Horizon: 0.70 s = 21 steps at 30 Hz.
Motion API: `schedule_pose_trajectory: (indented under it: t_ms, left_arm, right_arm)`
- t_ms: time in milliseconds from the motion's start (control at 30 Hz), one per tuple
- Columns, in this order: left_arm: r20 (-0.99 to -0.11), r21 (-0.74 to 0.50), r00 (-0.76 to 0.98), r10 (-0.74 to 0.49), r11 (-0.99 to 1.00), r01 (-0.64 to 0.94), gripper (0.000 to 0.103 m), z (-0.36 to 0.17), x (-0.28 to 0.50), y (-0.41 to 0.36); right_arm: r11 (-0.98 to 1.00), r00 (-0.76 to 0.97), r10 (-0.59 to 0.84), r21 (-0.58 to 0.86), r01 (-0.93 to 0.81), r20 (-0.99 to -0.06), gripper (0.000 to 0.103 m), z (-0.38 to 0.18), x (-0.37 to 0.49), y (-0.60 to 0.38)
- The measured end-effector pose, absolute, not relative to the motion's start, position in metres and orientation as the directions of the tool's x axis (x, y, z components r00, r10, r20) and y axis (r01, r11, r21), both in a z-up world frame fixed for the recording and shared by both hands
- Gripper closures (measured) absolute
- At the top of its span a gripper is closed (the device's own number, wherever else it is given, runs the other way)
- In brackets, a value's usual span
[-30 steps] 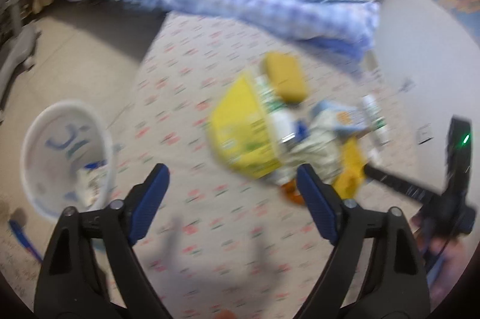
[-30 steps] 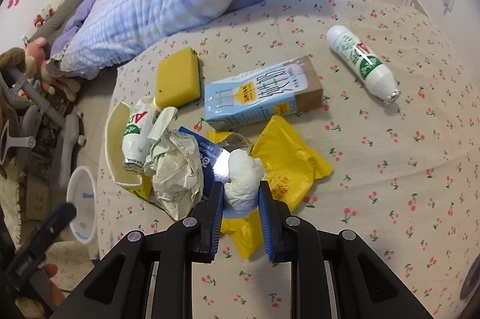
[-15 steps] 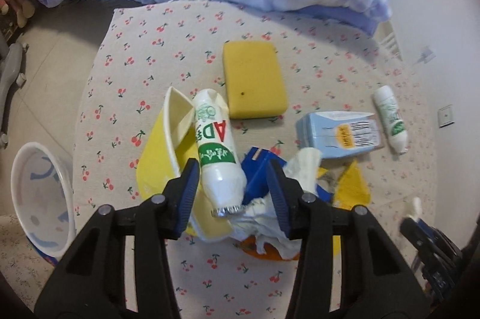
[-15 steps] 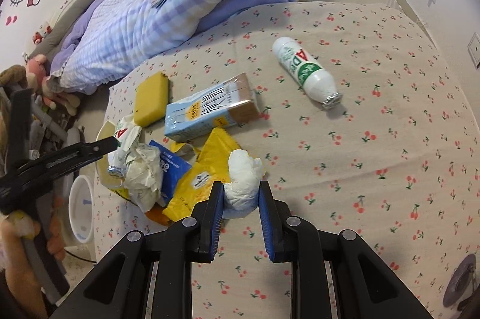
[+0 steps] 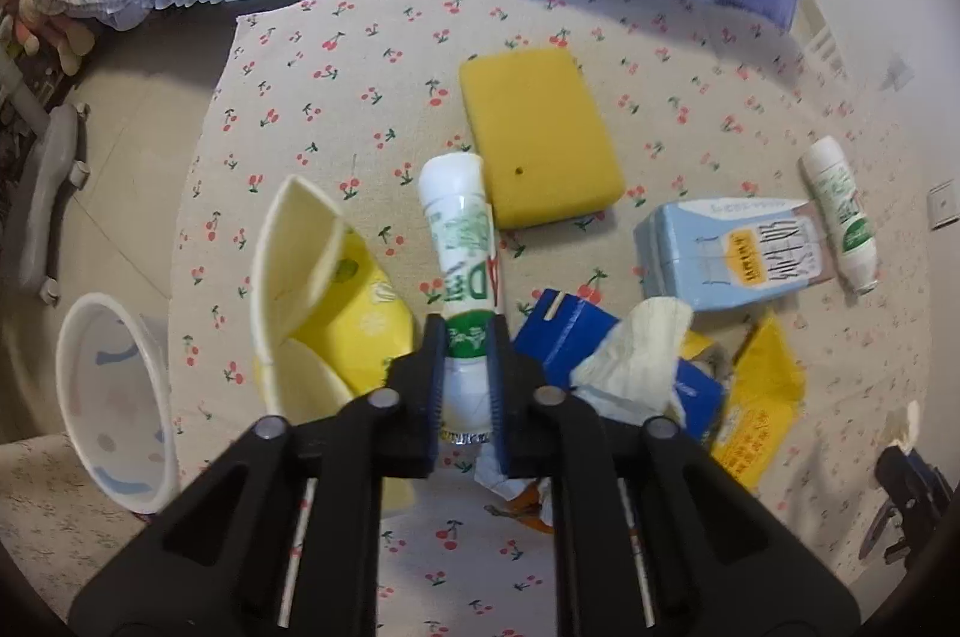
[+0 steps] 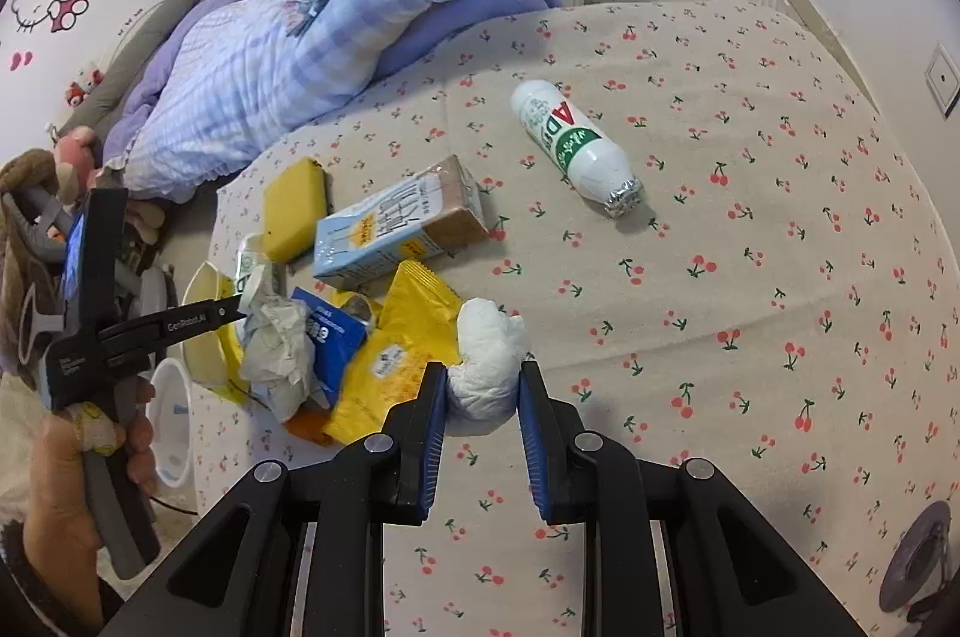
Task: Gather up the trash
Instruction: 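Lift the white bottle with the left tool and the tissue with the right tool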
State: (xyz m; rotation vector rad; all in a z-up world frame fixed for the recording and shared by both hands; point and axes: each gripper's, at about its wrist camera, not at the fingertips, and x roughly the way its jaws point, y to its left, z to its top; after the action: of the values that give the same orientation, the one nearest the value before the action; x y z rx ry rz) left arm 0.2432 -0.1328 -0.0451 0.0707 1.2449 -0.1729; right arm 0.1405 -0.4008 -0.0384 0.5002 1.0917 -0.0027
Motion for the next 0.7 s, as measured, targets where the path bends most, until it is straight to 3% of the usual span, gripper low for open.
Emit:
schedule_pose_trajectory:
  t_ms: [700]
  left_arm:
    - [-0.775, -0.340, 0.461, -0.432, 0.900, 0.273, 0.103, 0.016, 0.158, -0.068]
  right_arm:
    - [0.887, 0.530, 0.293, 0.433, 0.161, -0.796, 0.078, -0.003, 0.128, -0.365]
